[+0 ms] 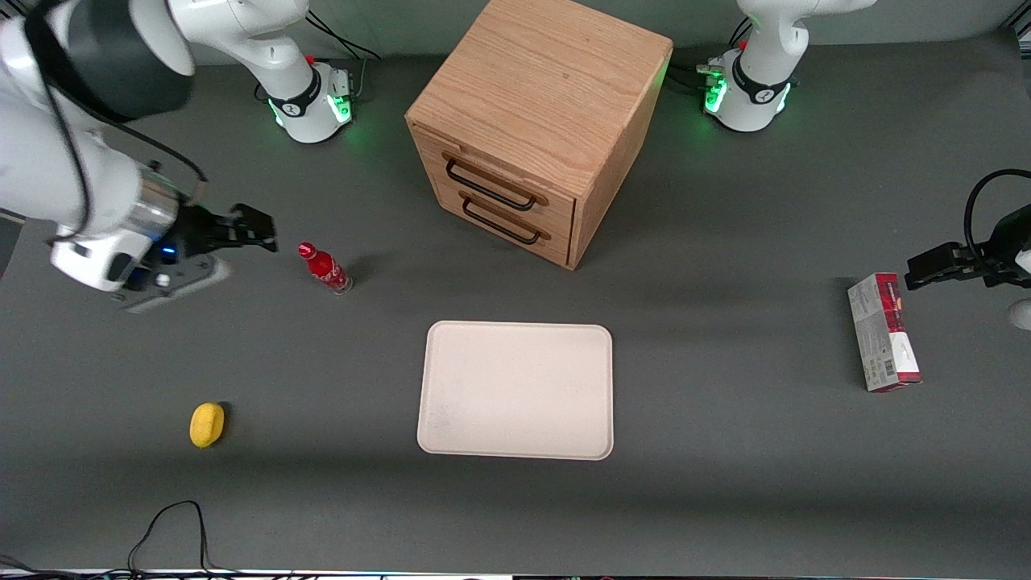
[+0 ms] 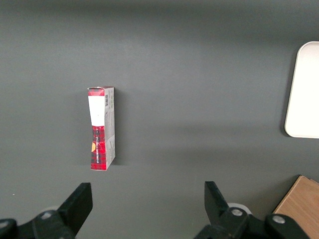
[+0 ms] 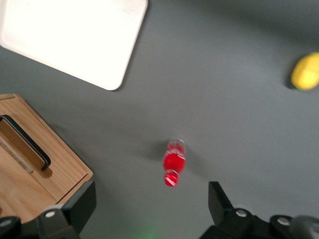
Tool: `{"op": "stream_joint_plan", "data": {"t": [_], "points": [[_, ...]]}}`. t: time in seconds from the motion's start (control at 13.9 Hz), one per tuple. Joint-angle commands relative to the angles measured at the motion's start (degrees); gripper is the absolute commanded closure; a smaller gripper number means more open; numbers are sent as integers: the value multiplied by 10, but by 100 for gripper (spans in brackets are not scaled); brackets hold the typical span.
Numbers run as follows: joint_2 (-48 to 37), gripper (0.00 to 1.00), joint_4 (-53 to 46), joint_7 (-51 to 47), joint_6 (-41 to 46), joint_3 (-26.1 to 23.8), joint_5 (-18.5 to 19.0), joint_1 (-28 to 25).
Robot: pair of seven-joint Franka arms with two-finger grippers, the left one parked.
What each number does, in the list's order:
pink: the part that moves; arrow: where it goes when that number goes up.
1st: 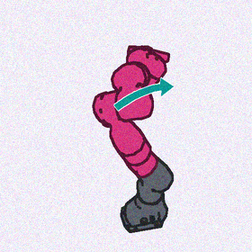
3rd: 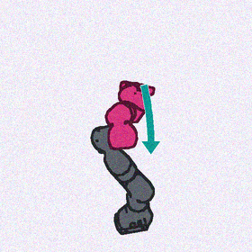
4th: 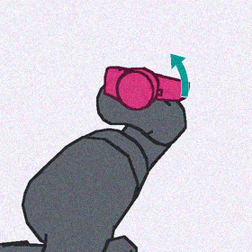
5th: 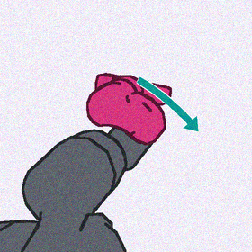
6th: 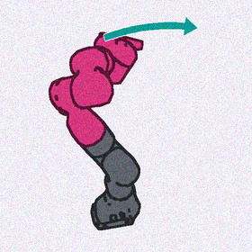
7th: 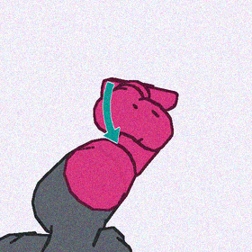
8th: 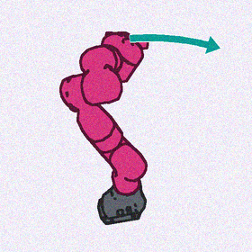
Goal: Open upper drawer
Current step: 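Move the right gripper to the upper drawer's black handle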
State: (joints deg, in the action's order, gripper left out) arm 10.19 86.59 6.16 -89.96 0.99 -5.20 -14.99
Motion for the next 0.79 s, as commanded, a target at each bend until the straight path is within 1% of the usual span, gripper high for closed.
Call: {"op": "stream_joint_plan", "data": {"t": [0.0,0.07,0.43,0.5,0.65,0.72], "points": [[68,0,-80,32,12,-22,-2,-37],[70,0,-80,48,12,-30,4,-57],[93,0,-82,50,10,-37,-6,-133],[97,0,-82,49,10,-37,-16,-143],[105,0,-80,52,13,-37,-54,-158],[109,0,-80,55,14,-37,-62,-163]]}}
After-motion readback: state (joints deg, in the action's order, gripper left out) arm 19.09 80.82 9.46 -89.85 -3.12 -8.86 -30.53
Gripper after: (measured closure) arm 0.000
